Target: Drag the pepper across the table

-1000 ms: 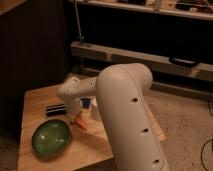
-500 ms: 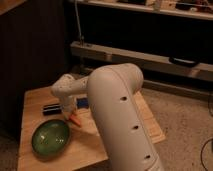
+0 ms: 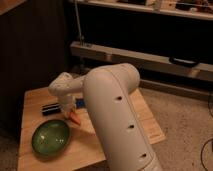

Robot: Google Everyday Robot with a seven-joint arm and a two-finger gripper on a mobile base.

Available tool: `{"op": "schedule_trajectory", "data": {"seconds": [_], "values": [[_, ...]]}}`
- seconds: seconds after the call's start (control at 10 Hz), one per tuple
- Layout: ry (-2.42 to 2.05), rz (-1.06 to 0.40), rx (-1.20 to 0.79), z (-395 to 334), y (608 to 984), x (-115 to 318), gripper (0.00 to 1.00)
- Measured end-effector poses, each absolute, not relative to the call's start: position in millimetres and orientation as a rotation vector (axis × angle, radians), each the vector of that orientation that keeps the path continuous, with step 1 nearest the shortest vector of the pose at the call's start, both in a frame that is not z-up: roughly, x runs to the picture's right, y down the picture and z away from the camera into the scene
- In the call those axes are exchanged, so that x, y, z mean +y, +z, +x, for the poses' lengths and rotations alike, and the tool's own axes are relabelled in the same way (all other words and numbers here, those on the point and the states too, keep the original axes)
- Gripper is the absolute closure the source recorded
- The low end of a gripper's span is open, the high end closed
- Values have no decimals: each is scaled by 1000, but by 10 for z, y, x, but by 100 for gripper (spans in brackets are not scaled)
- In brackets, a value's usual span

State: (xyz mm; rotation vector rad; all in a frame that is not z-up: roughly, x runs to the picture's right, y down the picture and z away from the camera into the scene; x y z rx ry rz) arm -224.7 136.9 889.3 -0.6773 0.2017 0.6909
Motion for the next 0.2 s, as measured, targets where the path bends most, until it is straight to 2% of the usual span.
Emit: {"op": "schedule_trajectory", "data": {"seconds": [0.2], "values": [[677, -684, 194, -2292, 8900, 1347, 85]]}}
